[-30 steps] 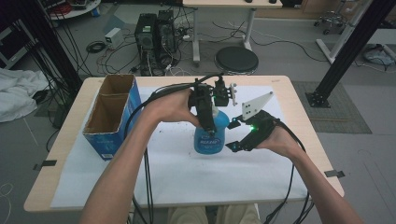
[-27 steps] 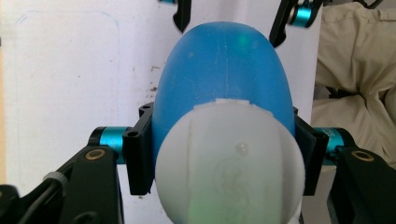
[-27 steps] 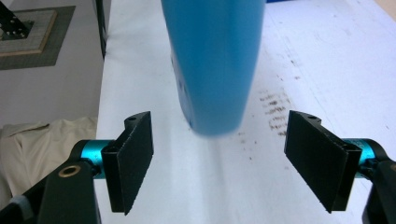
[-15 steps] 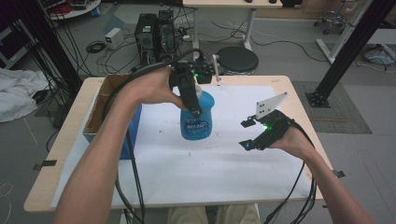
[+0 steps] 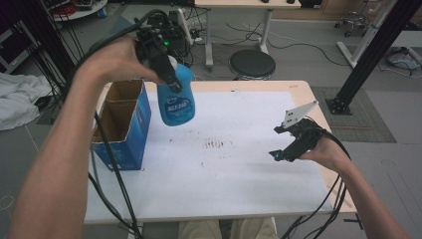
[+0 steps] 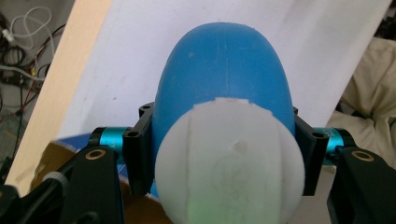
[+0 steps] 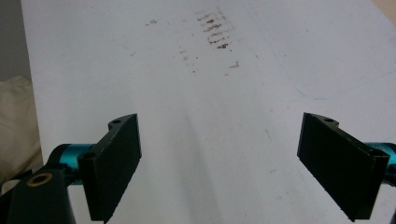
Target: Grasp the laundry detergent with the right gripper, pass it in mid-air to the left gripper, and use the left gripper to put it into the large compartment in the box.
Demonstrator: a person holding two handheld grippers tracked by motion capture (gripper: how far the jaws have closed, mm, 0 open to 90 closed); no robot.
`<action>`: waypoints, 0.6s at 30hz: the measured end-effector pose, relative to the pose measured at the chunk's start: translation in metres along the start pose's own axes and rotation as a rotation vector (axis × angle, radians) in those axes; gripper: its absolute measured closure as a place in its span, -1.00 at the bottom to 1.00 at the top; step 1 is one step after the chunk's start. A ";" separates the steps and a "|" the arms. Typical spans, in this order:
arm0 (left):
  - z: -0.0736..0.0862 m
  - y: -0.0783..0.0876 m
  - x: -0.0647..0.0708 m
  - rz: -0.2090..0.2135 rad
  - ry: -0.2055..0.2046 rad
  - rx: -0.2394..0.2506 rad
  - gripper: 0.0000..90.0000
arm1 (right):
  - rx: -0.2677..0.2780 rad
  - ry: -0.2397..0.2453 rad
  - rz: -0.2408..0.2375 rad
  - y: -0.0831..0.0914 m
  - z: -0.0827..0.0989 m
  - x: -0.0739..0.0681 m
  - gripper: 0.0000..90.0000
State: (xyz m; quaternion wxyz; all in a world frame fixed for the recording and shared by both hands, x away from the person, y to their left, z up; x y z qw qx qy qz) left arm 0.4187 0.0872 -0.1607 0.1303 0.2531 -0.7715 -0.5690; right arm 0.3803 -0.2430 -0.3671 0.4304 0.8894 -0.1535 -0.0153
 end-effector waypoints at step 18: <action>0.080 0.044 -0.061 -0.110 0.195 -0.020 -0.15 | -0.039 -0.027 0.038 -0.001 0.019 0.002 -0.71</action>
Point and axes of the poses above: each handheld gripper's, and its own axes: y roughly backward along the jaws, z roughly out of its underside, x roughly to its right, the point moved 6 cm from there along -y, roughly forward along the jaws, and after that the axes turned 4 degrees about y, right-handed, at the moved point
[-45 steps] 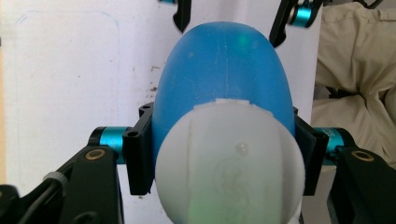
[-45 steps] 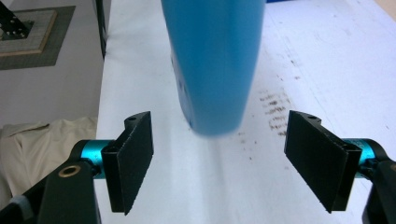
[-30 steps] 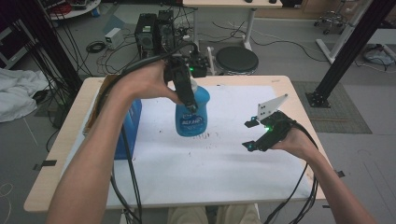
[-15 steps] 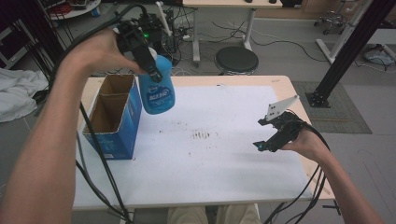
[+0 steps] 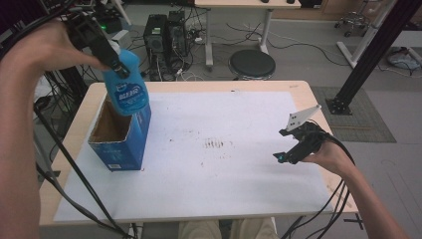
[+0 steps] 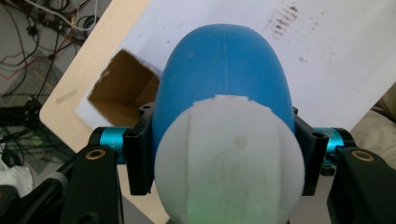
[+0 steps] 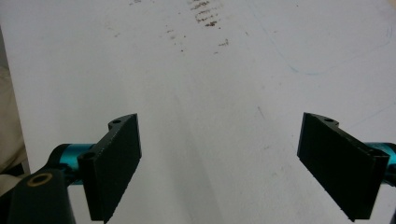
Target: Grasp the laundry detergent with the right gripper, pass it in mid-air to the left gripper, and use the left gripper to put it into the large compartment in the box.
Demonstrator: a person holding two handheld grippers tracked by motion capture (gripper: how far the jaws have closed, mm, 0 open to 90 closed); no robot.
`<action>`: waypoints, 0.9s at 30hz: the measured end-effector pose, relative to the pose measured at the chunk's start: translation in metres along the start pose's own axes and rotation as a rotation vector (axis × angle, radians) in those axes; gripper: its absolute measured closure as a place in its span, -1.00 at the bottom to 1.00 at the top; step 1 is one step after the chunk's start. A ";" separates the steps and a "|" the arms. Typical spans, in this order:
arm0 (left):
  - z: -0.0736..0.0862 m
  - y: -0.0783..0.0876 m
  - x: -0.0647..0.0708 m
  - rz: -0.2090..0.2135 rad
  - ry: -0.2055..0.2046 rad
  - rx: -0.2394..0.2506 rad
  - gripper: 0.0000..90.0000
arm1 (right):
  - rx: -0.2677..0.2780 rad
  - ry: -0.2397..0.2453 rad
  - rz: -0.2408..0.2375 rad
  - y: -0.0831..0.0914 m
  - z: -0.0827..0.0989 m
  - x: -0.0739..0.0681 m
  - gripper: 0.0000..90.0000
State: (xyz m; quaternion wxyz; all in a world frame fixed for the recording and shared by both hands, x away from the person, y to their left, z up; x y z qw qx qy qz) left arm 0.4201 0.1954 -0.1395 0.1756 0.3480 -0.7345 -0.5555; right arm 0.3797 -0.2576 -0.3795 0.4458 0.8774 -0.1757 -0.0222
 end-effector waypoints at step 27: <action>0.061 -0.098 -0.028 0.025 0.043 -0.159 -0.15 | -0.024 -0.028 -0.002 -0.009 0.019 -0.008 -0.71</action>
Point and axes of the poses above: each handheld gripper's, and its own axes: y roughly backward along the jaws, z roughly out of its underside, x roughly to its right, the point moved 6 cm from there along -y, roughly forward along the jaws, and after that the axes turned 4 degrees about y, right-handed, at the moved point
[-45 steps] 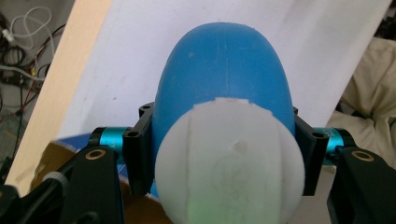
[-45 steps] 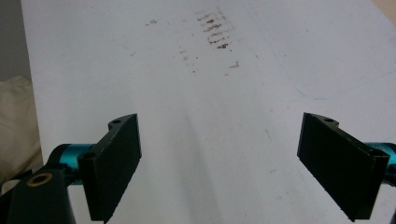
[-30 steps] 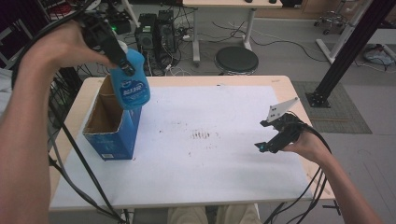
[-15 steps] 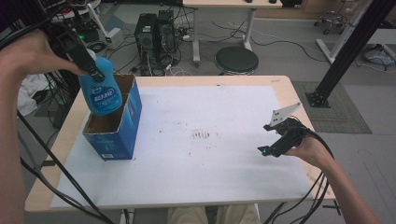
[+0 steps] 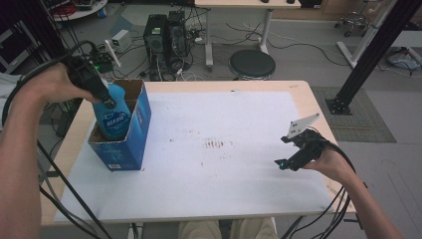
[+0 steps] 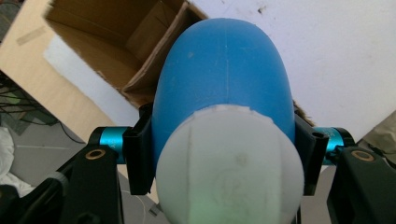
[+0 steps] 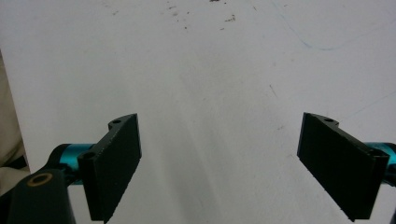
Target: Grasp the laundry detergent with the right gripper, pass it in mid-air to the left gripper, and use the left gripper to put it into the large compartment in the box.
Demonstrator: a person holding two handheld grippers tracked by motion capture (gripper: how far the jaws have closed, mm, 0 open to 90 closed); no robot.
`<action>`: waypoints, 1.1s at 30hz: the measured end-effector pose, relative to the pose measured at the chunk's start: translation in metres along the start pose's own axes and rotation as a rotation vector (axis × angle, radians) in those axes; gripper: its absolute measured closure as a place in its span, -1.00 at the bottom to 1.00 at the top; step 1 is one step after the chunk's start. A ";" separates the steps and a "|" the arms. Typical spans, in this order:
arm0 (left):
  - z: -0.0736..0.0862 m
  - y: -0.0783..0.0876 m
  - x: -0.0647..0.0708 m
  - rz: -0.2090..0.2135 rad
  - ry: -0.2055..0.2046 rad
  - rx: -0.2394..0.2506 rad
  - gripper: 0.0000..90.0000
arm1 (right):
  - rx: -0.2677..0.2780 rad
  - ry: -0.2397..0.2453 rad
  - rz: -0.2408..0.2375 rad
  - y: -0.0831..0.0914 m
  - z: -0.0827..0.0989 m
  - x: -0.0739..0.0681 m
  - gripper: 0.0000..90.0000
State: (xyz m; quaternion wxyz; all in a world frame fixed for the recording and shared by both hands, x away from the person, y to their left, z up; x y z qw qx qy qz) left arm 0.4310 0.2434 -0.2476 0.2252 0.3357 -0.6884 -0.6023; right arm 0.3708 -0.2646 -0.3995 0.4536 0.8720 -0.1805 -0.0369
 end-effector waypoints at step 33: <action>0.020 -0.088 0.001 0.045 -0.190 -0.040 -0.16 | -0.010 -0.015 -0.008 -0.012 0.008 -0.008 -0.71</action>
Point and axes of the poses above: each handheld gripper's, and its own axes: y roughly backward along the jaws, z roughly out of its underside, x roughly to its right, the point moved 6 cm from there along -y, roughly forward along the jaws, and after that the axes turned 4 degrees about y, right-handed, at the moved point
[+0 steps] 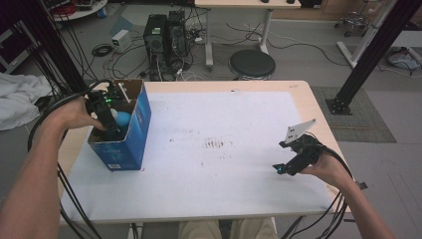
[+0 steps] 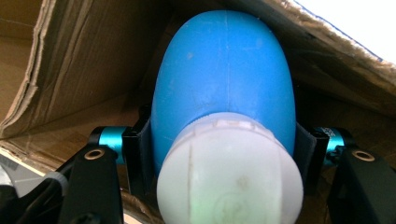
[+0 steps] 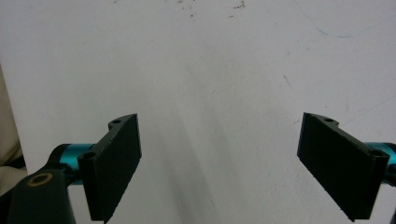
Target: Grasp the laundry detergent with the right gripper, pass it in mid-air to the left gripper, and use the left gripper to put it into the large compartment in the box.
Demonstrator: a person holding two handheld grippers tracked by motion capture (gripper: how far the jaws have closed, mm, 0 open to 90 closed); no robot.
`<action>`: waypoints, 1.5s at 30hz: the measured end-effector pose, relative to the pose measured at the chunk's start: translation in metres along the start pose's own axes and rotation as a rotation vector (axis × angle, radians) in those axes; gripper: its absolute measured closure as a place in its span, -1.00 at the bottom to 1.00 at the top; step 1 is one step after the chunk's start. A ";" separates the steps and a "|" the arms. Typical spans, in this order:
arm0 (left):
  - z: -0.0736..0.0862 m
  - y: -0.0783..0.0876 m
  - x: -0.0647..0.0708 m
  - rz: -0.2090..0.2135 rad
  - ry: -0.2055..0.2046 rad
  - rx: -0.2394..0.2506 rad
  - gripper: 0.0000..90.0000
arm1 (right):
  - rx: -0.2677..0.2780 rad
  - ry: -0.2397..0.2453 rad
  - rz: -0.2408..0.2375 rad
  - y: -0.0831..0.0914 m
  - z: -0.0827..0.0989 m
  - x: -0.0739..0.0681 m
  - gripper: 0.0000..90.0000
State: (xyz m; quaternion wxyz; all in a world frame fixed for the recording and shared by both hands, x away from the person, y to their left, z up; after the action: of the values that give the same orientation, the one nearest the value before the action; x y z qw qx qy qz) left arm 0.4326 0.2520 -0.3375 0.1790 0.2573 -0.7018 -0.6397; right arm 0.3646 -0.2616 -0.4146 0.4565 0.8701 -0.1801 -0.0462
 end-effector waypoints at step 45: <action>-0.006 0.042 -0.007 -0.087 0.060 0.019 -0.51 | -0.001 -0.002 0.007 0.006 0.004 -0.003 -0.71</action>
State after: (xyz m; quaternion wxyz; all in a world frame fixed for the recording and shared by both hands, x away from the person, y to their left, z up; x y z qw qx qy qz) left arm 0.4359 0.2533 -0.2952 0.1695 0.3081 -0.6904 -0.6322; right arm 0.3592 -0.2660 -0.4124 0.4569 0.8692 -0.1836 -0.0457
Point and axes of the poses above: each handheld gripper's, and its own axes: y roughly backward along the jaws, z roughly out of its underside, x roughly to its right, the point moved 6 cm from there along -y, roughly forward along the jaws, and after that the axes turned 4 degrees about y, right-handed, at the moved point
